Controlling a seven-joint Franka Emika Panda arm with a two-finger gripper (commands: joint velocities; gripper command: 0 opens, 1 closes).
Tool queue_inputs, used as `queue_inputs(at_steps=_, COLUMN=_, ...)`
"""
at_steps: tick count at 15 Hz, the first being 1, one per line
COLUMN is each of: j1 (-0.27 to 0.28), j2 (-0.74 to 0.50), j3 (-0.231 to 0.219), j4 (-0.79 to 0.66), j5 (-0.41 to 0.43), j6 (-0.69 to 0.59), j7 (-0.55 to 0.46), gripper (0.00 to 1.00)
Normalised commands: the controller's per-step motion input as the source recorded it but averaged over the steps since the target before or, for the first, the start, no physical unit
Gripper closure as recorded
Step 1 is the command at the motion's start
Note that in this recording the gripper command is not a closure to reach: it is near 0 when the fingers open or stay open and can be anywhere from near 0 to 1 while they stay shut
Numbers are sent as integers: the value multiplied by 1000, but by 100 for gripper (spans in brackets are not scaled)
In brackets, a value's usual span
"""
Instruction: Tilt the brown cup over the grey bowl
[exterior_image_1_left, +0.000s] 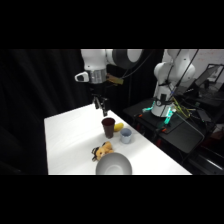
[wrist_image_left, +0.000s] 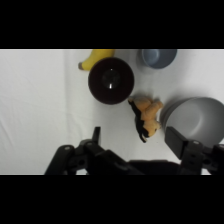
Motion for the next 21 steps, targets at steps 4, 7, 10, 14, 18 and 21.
queue_inputs(at_steps=4, j1=-11, j2=-108, j3=25, j4=-68, j5=92, j6=-59, j7=-25, gripper=0)
queue_inputs(at_steps=7, j1=15, j2=-463, j3=45, j4=-288, j5=150, j6=-147, j7=36, gripper=0)
queue_inputs(at_steps=10, j1=43, j2=-600, j3=48, j4=-532, j5=204, j6=106, j7=50, gripper=0)
queue_inputs(at_steps=14, j1=58, j2=-361, j3=13, j4=-605, j5=276, j6=552, j7=6, gripper=0)
queue_inputs(at_steps=18, j1=64, j2=52, j3=3, j4=-412, j5=239, j6=864, j7=-47, gripper=0)
queue_inputs(at_steps=21, j1=37, j2=304, j3=48, j4=-141, j5=-52, j6=784, j7=167, gripper=0)
